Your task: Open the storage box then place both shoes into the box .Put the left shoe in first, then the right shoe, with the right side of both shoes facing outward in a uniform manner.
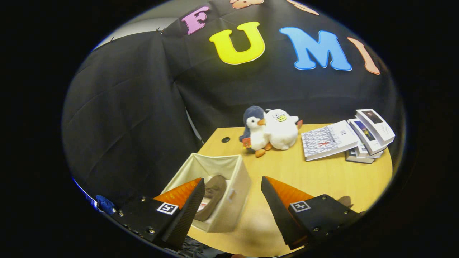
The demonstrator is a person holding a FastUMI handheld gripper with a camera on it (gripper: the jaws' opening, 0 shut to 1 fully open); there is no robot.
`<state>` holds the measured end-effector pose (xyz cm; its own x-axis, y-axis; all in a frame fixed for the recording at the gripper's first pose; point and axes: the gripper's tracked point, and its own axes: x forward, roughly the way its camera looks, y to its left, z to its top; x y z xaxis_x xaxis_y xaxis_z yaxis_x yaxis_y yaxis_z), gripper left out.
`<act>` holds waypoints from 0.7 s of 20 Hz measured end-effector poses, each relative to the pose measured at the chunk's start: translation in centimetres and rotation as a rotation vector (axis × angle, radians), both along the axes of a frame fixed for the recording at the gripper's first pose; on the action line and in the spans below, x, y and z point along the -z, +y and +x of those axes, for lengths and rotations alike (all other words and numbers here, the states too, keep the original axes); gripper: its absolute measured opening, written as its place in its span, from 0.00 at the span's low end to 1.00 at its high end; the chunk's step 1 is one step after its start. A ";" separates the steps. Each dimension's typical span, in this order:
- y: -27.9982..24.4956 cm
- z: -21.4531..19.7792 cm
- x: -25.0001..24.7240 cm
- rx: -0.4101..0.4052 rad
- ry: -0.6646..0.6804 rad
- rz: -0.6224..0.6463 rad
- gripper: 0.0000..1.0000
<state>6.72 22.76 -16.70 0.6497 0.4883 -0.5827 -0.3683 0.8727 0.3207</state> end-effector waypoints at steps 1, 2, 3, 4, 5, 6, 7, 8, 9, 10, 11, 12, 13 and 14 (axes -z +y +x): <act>-1.9 -0.1 0.4 0.018 0.000 -0.020 0.98; -3.7 -0.2 0.7 0.037 -0.002 -0.036 0.98; -5.6 -0.1 1.2 0.058 -0.007 -0.054 0.98; -7.7 0.0 1.9 0.080 -0.013 -0.080 0.98; -9.8 0.1 2.5 0.104 -0.016 -0.109 0.98; -11.9 0.0 3.2 0.127 -0.011 -0.136 0.98; -13.8 -0.3 3.9 0.146 -0.002 -0.154 0.98; -15.5 -0.5 4.8 0.165 0.011 -0.170 0.98; -17.1 -0.8 5.7 0.182 0.028 -0.184 0.98; -18.7 -1.0 6.6 0.200 0.041 -0.201 0.98; -20.1 -1.3 7.5 0.215 0.052 -0.219 0.98; -21.3 -1.7 8.6 0.226 0.063 -0.234 0.98; -22.3 -2.2 9.6 0.231 0.080 -0.246 0.98; -23.0 -2.9 10.7 0.233 0.100 -0.257 0.97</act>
<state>3.85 -0.26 -27.45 0.6595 0.1634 -0.7337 -0.1280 0.9862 0.1046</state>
